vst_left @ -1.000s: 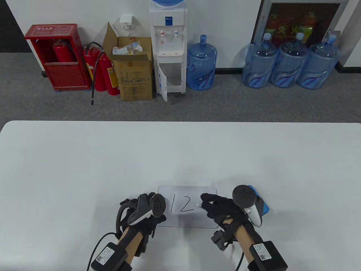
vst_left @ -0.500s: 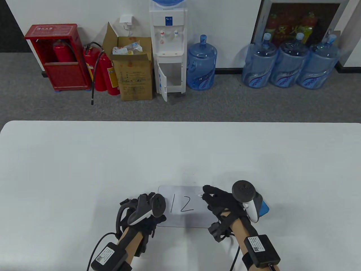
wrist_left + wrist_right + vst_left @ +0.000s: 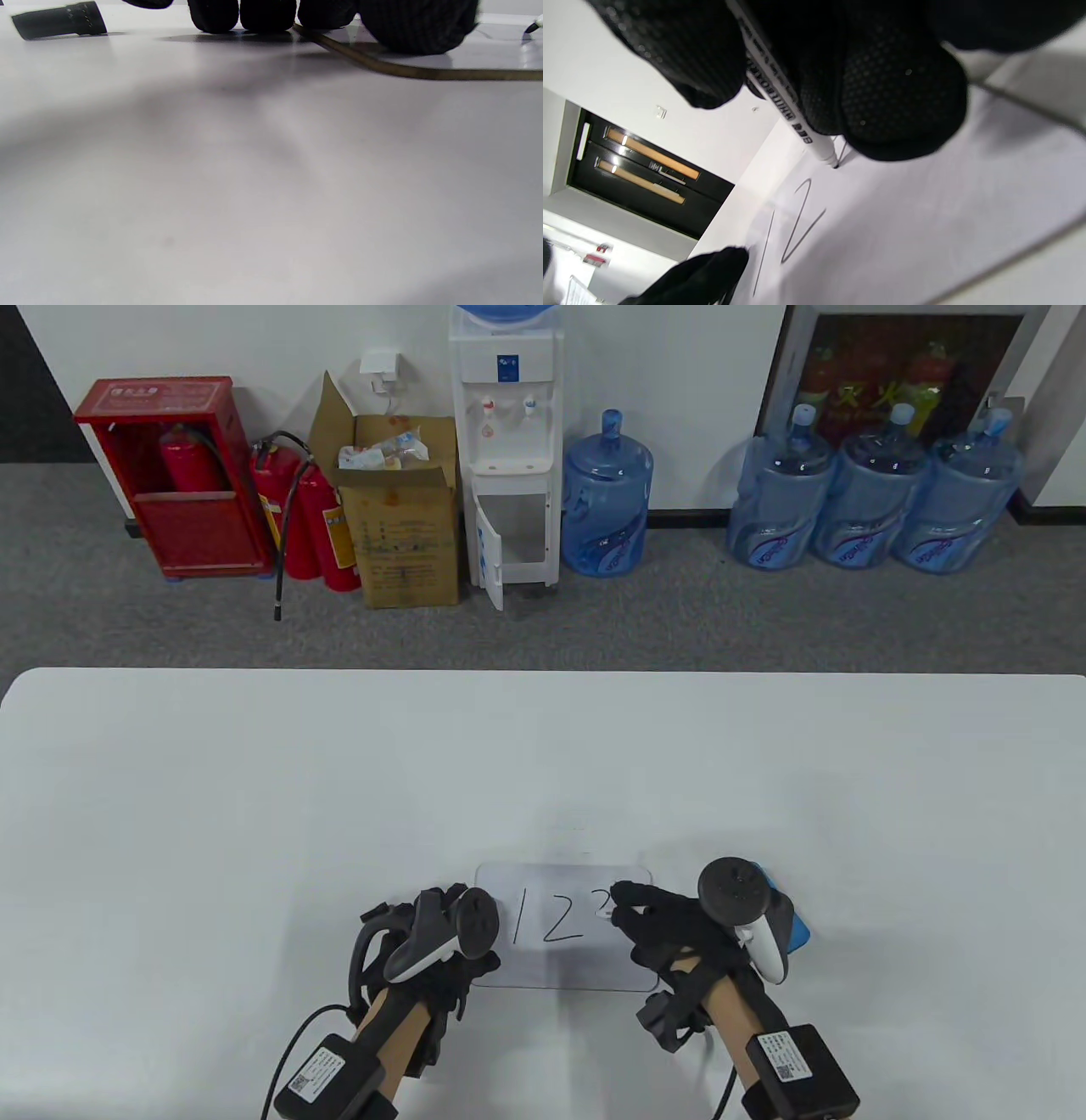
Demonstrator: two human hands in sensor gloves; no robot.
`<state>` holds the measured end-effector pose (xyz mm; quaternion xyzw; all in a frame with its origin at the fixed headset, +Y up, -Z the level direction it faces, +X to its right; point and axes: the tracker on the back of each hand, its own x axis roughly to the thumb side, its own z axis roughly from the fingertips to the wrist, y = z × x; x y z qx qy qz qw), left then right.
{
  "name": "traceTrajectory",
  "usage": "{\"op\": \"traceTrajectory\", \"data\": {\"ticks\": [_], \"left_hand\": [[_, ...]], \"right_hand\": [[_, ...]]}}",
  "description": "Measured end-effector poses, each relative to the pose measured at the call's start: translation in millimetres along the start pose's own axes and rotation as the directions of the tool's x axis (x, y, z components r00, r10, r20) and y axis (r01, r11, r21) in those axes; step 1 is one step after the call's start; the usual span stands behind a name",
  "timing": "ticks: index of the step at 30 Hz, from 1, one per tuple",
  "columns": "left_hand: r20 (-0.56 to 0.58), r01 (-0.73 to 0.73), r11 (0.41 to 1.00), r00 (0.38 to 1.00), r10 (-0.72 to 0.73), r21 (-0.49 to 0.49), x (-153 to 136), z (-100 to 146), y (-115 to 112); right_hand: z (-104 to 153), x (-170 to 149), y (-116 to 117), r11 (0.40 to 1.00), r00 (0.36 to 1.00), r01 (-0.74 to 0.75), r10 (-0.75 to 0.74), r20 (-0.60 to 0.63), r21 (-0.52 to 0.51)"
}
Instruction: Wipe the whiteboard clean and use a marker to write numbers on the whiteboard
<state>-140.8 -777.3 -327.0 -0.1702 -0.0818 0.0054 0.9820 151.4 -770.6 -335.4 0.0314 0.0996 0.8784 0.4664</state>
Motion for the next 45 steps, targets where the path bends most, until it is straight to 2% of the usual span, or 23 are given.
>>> {"op": "traceTrajectory", "data": {"ticks": [3,10,13,17,20,26,34,37,40,45], "left_hand": [[0.0,0.0,1.0,1.0,0.0,0.0,0.0,0.0,0.0],[0.0,0.0,1.0,1.0,0.0,-0.001,0.2,0.0,0.0],[-0.001,0.0,1.0,1.0,0.0,-0.001,0.3,-0.1,-0.1],[-0.001,-0.001,1.0,1.0,0.001,-0.002,0.2,-0.1,0.0],[-0.001,-0.001,1.0,1.0,0.001,-0.002,0.2,-0.1,-0.1],[0.0,-0.002,1.0,1.0,0.002,-0.001,0.0,-0.3,0.2],[0.006,0.012,1.0,1.0,-0.012,0.004,-0.2,-0.6,3.0],[-0.002,0.012,1.0,1.0,-0.012,0.006,-2.8,-0.4,10.8],[-0.021,-0.024,1.0,0.999,0.025,0.019,-11.8,1.1,28.2],[-0.14,0.055,0.996,0.989,-0.045,0.069,-36.0,4.4,58.8]], "right_hand": [[1.5,0.4,-0.2,1.0,1.0,-0.022,0.023,0.005,-0.018],[11.6,-12.1,-20.0,0.997,0.999,0.007,-0.01,-0.036,-0.075],[17.4,-10.7,-14.9,0.999,1.0,-0.008,0.007,-0.001,-0.053],[21.9,-1.4,6.0,1.0,0.999,0.001,-0.002,0.05,0.024],[22.0,0.7,9.3,0.999,0.997,0.015,-0.017,0.074,0.028],[24.8,-18.5,-21.8,0.975,0.979,0.201,-0.199,0.037,-0.091],[31.7,-39.2,-51.7,0.954,0.969,0.247,-0.245,0.029,-0.172],[32.1,-43.2,-58.3,0.947,0.964,0.265,-0.263,0.036,-0.183],[32.1,-46.2,-62.1,0.941,0.959,0.281,-0.28,0.035,-0.188],[32.9,-46.2,-63.4,0.939,0.957,0.288,-0.286,0.038,-0.186]]}}
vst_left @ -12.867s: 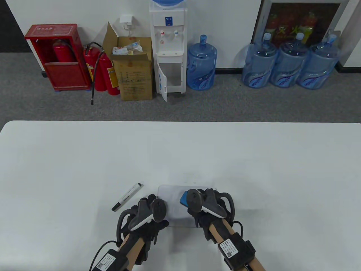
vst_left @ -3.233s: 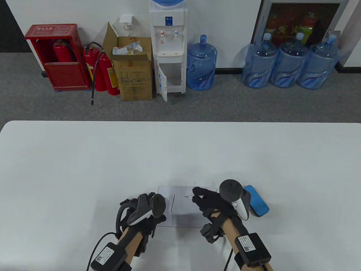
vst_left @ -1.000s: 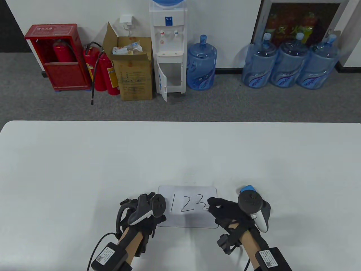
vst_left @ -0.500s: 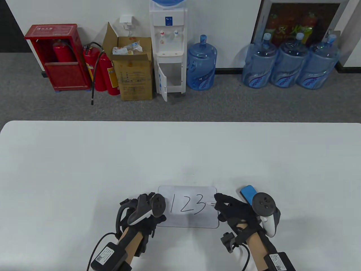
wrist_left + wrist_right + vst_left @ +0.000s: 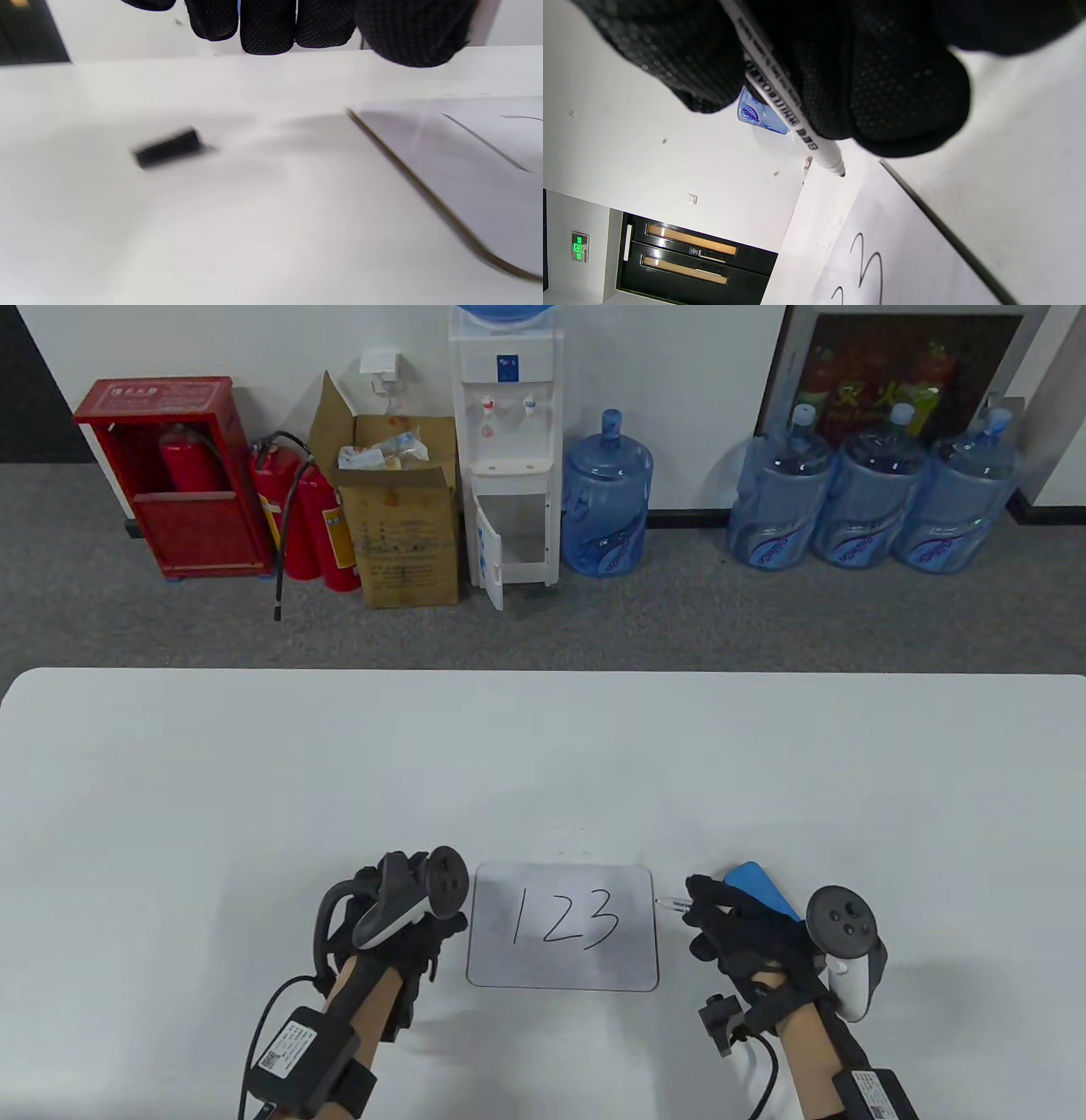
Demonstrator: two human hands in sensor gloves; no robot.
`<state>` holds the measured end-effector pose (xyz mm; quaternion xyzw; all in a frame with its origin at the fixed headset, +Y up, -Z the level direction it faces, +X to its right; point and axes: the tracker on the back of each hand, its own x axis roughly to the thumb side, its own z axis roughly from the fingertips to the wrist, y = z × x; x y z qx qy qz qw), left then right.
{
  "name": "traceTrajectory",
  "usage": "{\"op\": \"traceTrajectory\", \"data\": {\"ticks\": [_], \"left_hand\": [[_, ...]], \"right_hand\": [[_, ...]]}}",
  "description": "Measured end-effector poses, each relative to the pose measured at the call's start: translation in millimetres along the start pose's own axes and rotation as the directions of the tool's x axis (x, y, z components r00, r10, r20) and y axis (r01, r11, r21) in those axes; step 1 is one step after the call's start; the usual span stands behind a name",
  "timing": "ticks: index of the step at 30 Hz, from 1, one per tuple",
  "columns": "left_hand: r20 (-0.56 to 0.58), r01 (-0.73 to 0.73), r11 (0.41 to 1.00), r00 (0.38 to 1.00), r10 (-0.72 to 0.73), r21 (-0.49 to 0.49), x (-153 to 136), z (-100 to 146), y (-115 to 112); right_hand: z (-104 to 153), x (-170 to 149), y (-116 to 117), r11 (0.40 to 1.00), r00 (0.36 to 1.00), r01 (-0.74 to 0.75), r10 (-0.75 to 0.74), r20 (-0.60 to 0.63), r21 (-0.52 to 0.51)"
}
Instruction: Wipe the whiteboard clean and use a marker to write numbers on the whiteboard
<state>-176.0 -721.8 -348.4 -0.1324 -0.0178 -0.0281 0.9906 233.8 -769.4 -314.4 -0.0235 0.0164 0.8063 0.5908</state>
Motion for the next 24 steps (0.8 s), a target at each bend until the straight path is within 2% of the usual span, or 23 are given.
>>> {"op": "traceTrajectory", "data": {"ticks": [4,9,15,19,24], "left_hand": [[-0.095,0.09,0.996,0.991,-0.091,-0.017,-14.2,-6.2,-1.1],[-0.211,0.237,0.971,0.948,-0.24,-0.039,-27.9,-17.8,-18.9],[-0.228,0.189,0.978,0.952,-0.204,-0.088,-37.3,-28.1,-34.8],[-0.234,0.184,0.982,0.954,-0.19,-0.045,-38.7,-29.5,-37.4],[-0.226,0.13,0.989,0.963,-0.143,-0.074,-40.2,-31.0,-39.9]], "right_hand": [[0.1,1.2,0.9,1.0,1.0,-0.011,0.011,0.008,0.006],[0.5,0.2,0.6,1.0,1.0,-0.02,0.02,0.009,0.007],[1.1,1.1,1.3,0.999,1.0,-0.029,0.029,0.006,0.013],[1.4,1.0,1.6,1.0,1.0,-0.029,0.029,0.004,0.013],[1.4,1.0,3.2,0.999,1.0,-0.021,0.021,0.005,0.025]]}}
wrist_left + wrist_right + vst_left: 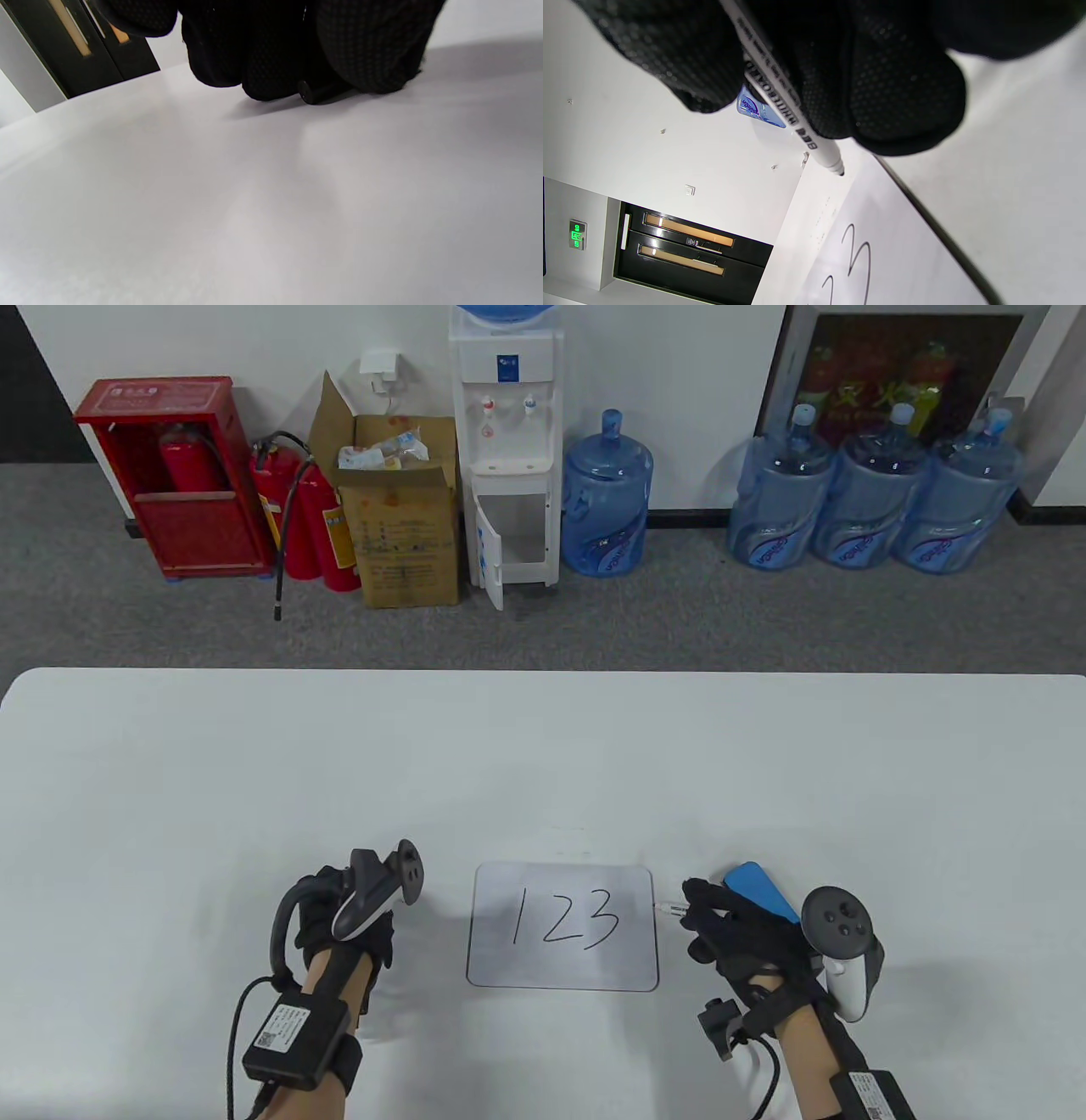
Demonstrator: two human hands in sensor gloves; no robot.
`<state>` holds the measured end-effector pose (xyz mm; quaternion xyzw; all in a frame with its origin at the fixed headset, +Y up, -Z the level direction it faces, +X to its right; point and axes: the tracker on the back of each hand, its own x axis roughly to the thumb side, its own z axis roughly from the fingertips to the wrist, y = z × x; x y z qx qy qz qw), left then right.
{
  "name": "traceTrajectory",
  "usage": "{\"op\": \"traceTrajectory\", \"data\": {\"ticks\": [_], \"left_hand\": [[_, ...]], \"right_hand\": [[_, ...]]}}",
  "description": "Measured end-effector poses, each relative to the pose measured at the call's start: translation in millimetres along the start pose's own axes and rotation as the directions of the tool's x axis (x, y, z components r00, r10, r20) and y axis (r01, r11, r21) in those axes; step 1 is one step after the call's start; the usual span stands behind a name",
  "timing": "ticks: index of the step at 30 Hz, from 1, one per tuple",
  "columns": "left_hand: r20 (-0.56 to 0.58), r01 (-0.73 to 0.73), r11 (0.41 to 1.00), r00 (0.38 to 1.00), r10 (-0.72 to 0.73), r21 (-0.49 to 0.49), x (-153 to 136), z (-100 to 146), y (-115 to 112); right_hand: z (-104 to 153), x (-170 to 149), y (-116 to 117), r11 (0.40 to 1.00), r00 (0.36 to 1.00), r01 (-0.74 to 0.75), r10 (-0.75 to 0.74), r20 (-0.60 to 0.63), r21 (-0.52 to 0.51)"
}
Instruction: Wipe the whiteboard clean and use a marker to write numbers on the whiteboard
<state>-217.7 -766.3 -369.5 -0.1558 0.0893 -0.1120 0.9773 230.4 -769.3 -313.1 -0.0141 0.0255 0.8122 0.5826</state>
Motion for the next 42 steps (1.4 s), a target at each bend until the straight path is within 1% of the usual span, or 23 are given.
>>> {"op": "traceTrajectory", "data": {"ticks": [3,4,5,7,10,13,15,16,17,19,21,23,24,30,36,42], "left_hand": [[0.005,0.029,1.0,1.0,-0.029,0.0,-0.2,0.1,-2.2],[0.014,0.006,1.0,1.0,-0.006,-0.001,-2.6,0.8,-1.5],[0.021,-0.036,0.999,0.999,0.035,0.013,-4.2,2.0,-0.9],[0.044,-0.172,0.981,0.985,0.169,0.088,-9.9,9.4,7.4],[0.116,-0.307,0.942,0.949,0.292,0.134,-12.0,21.6,24.3],[0.25,-0.47,0.873,0.868,0.429,0.133,-2.7,40.4,45.1],[0.344,-0.565,0.815,0.796,0.498,0.13,8.5,52.9,53.8],[0.398,-0.616,0.781,0.746,0.534,0.108,17.1,60.5,57.3],[0.425,-0.642,0.761,0.715,0.555,0.088,22.6,64.7,58.0],[0.492,-0.712,0.702,0.62,0.611,0.026,41.5,76.9,56.9],[0.528,-0.74,0.672,0.57,0.629,-0.001,53.1,82.7,53.3],[0.57,-0.772,0.635,0.521,0.635,-0.003,62.5,87.1,47.8],[0.584,-0.783,0.622,0.508,0.634,0.006,65.4,88.2,45.8],[0.61,-0.788,0.615,0.474,0.634,-0.027,73.8,92.0,42.6],[0.618,-0.764,0.645,0.504,0.603,-0.007,77.9,94.5,41.0],[0.631,-0.762,0.646,0.485,0.606,-0.035,81.9,96.1,40.0]], "right_hand": [[-0.3,-0.3,1.7,1.0,1.0,0.014,-0.014,0.005,0.019],[-1.1,-0.3,2.3,0.999,0.999,0.027,-0.027,0.018,0.04],[-1.6,-0.3,2.8,0.997,0.999,0.043,-0.045,0.025,0.059],[-2.1,1.4,4.0,0.993,0.995,0.089,-0.092,0.038,0.079],[-3.7,1.9,6.0,0.988,0.99,0.128,-0.133,0.049,0.088],[-5.1,2.3,11.3,0.971,0.975,0.215,-0.221,0.039,0.108],[-5.4,3.2,16.1,0.956,0.961,0.27,-0.275,0.032,0.119],[-5.1,4.2,20.1,0.945,0.951,0.302,-0.307,0.026,0.122],[-4.9,4.9,22.5,0.939,0.945,0.32,-0.325,0.025,0.127],[-3.6,7.8,32.3,0.914,0.924,0.375,-0.381,0.009,0.152],[-2.5,10.0,39.3,0.901,0.914,0.401,-0.407,-0.002,0.166],[-1.3,12.2,46.9,0.89,0.906,0.418,-0.423,-0.01,0.18],[-1.0,12.9,49.9,0.886,0.904,0.423,-0.428,-0.015,0.191],[-0.8,15.0,61.4,0.879,0.904,0.422,-0.428,-0.026,0.222],[0.5,15.5,65.5,0.868,0.897,0.435,-0.441,-0.031,0.239],[0.9,14.8,70.0,0.864,0.9,0.429,-0.434,-0.044,0.264]]}}
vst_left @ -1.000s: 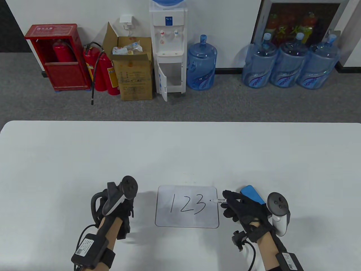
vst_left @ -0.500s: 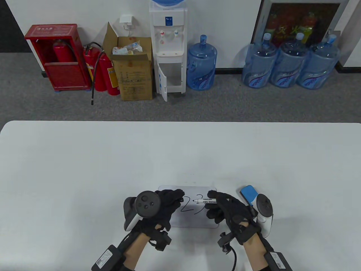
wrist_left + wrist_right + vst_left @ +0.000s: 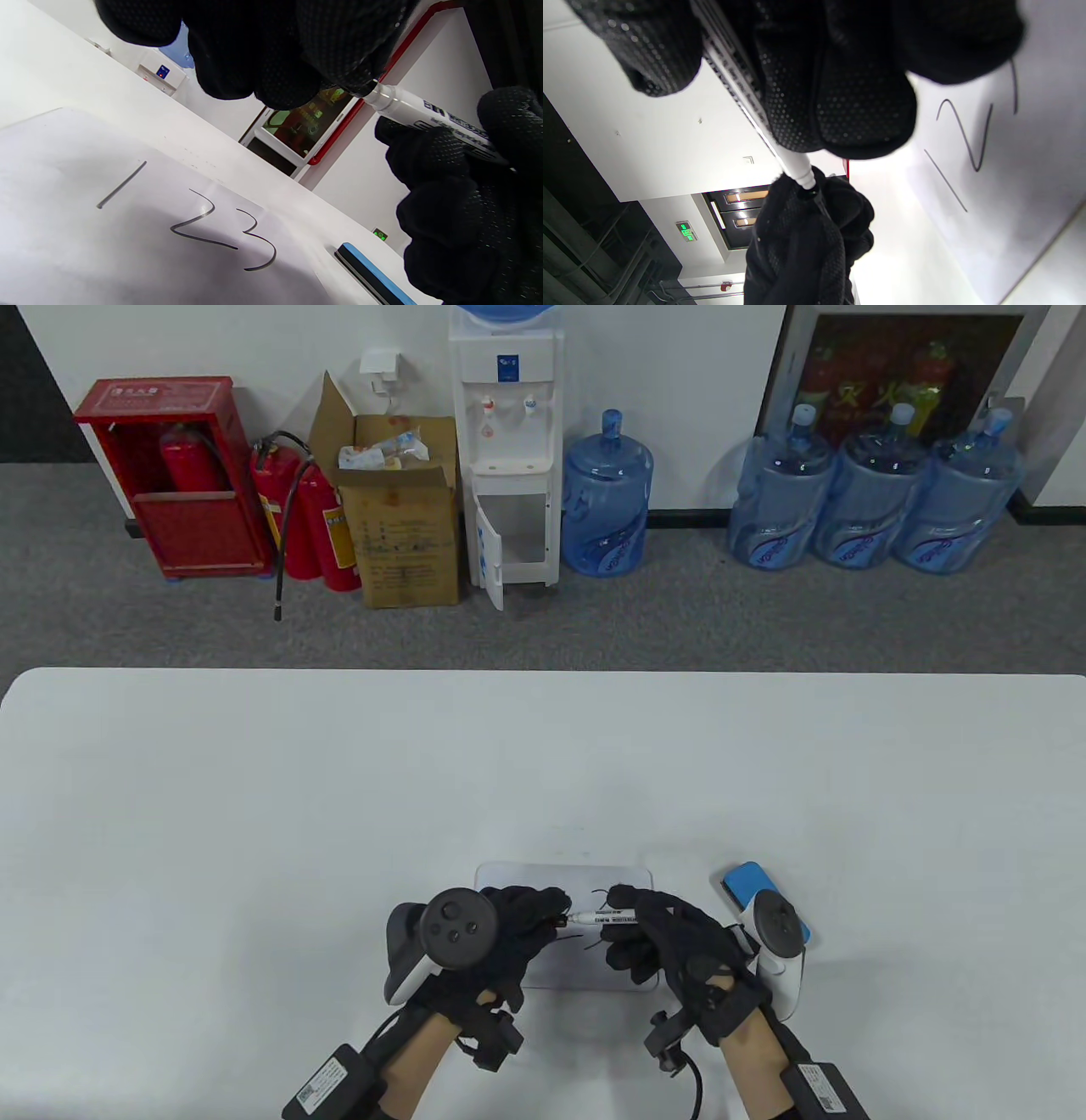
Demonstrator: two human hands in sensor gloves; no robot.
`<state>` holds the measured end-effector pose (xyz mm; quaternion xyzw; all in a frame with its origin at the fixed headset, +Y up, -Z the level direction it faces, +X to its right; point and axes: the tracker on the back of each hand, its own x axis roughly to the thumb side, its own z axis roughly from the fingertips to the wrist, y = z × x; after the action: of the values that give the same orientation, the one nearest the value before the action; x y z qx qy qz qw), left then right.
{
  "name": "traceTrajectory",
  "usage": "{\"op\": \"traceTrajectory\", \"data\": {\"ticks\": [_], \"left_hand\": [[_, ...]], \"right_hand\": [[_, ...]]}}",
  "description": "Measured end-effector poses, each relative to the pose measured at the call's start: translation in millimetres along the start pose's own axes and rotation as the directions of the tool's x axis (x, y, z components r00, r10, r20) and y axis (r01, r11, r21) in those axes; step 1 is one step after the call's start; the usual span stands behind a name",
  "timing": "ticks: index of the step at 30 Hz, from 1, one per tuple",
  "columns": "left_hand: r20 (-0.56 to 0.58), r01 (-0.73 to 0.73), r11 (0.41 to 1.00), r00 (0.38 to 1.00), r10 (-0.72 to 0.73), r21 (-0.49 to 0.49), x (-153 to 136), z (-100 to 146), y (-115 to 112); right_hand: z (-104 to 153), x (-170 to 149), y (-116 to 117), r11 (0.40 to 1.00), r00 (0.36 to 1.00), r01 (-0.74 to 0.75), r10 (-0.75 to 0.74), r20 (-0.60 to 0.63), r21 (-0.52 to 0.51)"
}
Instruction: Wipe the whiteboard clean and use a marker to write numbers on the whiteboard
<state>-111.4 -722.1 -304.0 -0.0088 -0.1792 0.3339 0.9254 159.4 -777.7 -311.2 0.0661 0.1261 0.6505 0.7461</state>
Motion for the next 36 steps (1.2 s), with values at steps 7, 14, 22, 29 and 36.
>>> {"op": "traceTrajectory", "data": {"ticks": [7,14,22,29,36], "left_hand": [[0.005,-0.016,1.0,1.0,0.016,-0.014,1.2,0.1,-2.7],[0.032,-0.041,0.999,0.999,0.041,0.007,4.8,0.8,-4.1],[0.081,-0.165,0.986,0.983,0.164,0.018,12.8,3.3,-0.4],[0.096,-0.146,0.989,0.984,0.147,-0.016,12.8,3.7,3.7],[0.105,-0.024,0.999,0.994,0.019,0.045,8.5,6.0,8.7]], "right_hand": [[-0.6,-2.3,4.9,0.999,1.0,-0.002,0.002,-0.013,0.032],[-1.6,-4.0,9.6,0.999,0.999,0.038,-0.037,-0.033,0.029],[0.2,12.3,14.1,0.999,0.998,0.02,-0.021,0.052,0.033],[-0.4,13.0,15.7,0.995,0.999,0.02,-0.024,0.04,0.099],[6.8,5.6,-7.2,0.997,1.0,-0.018,0.017,-0.006,-0.076]]}}
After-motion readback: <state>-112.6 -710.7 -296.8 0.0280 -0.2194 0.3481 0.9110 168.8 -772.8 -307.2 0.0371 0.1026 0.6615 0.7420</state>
